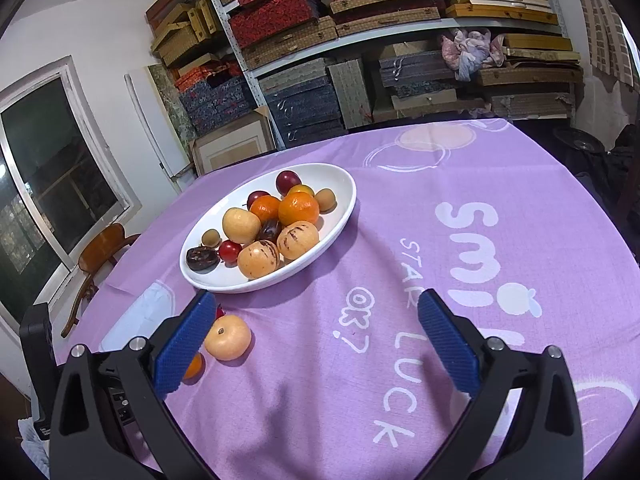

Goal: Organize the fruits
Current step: 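Lower the left gripper onto a red tomato and close it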

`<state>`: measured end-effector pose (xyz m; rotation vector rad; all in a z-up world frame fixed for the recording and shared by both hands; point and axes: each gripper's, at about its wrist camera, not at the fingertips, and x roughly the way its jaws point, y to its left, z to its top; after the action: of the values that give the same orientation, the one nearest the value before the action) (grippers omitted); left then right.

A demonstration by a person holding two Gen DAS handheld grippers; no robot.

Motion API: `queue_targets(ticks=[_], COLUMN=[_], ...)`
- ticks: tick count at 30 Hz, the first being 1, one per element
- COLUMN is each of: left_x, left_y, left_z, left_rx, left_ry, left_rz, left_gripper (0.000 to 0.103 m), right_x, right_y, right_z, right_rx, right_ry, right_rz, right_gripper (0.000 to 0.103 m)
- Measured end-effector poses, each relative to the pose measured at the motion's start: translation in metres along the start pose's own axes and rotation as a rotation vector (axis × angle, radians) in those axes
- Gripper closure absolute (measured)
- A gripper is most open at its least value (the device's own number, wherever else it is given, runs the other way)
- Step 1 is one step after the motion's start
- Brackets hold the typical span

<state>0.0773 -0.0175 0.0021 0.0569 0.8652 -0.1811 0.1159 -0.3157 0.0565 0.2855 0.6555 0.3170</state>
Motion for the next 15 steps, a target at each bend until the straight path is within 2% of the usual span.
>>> queue_targets(ticks=[15], left_x=[0.014], left_y=[0.012], left_z=[0.013], left_rx=[-0.063], left_ry=[0.011], left_rz=[0.002], left_gripper=[0.058], right_x=[0.007], right_y=[0.02], right_z=[-0.009], right_rx=[-0.095], right_ry=[0.027], right_rz=[-0.013], right_gripper=[0.004])
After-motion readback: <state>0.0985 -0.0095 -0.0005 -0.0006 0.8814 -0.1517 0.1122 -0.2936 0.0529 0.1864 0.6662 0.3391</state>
